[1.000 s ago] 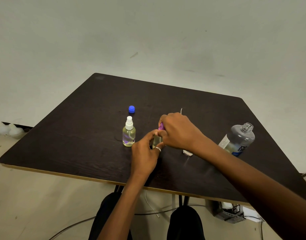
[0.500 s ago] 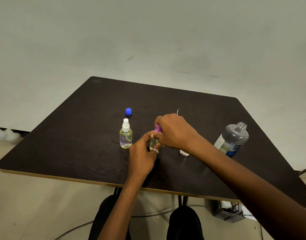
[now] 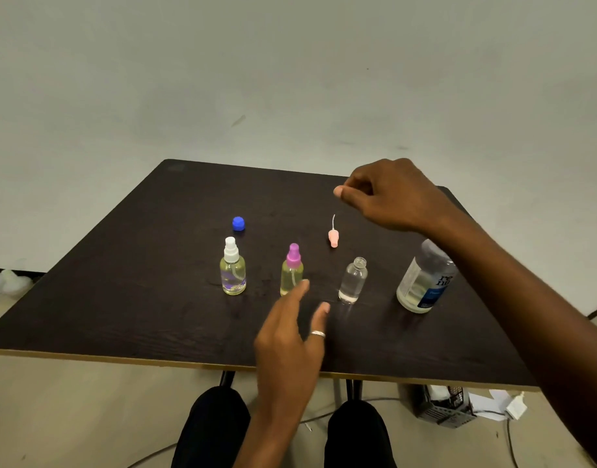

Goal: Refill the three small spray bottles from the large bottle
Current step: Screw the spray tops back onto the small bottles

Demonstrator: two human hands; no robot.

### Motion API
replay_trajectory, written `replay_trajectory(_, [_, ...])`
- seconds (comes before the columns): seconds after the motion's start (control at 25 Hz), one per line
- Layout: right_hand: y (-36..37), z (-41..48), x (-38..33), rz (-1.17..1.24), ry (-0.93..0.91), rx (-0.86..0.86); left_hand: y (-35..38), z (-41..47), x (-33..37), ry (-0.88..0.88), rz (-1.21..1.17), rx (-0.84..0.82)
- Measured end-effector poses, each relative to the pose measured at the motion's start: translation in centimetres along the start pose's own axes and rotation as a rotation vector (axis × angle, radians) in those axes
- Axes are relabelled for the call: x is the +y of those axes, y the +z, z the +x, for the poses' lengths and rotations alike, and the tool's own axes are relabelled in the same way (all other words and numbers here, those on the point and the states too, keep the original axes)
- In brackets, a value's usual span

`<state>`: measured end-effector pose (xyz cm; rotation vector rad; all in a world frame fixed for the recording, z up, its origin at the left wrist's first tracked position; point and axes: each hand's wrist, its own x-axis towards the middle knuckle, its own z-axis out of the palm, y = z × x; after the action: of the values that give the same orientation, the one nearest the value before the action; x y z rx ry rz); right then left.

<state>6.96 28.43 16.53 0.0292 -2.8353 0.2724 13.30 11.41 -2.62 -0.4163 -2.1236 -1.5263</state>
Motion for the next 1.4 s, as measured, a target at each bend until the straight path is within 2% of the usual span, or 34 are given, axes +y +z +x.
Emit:
replay_trajectory(0.16, [1.1,0.6,1.5,0.046,-0.020,-0.063,3.5,1.8,1.0,-0.099,-0.049,-0.282])
replay_trajectory(0.32, [3.7,2.1,3.2,0.021,0.035,-0.130,6.6,3.7,0.5,-0.159,-0.046,-0.415])
replay_trajectory(0.76, [13.3,7.0,6.7,0.015,0.345,-0.193,7.2,4.2,-1.4,-0.122,-0.118,-0.329])
replay_trajectory(0.92, [15.5,6.8,6.7,0.035,0.389,-0.167,7.1,4.2,-2.2,-0.096,-0.122,-0.295])
replay_trajectory(1.16, [15.8,6.7,6.2,-0.003,0.385,-0.165,7.3,4.1,-2.6,-0.091,-0.117,-0.265])
replay_trajectory(1.4, [8.8,6.2,4.7,-0.016,0.234,-0.067,7.2,4.3,-3.0,-0.110,-0.157,-0.278])
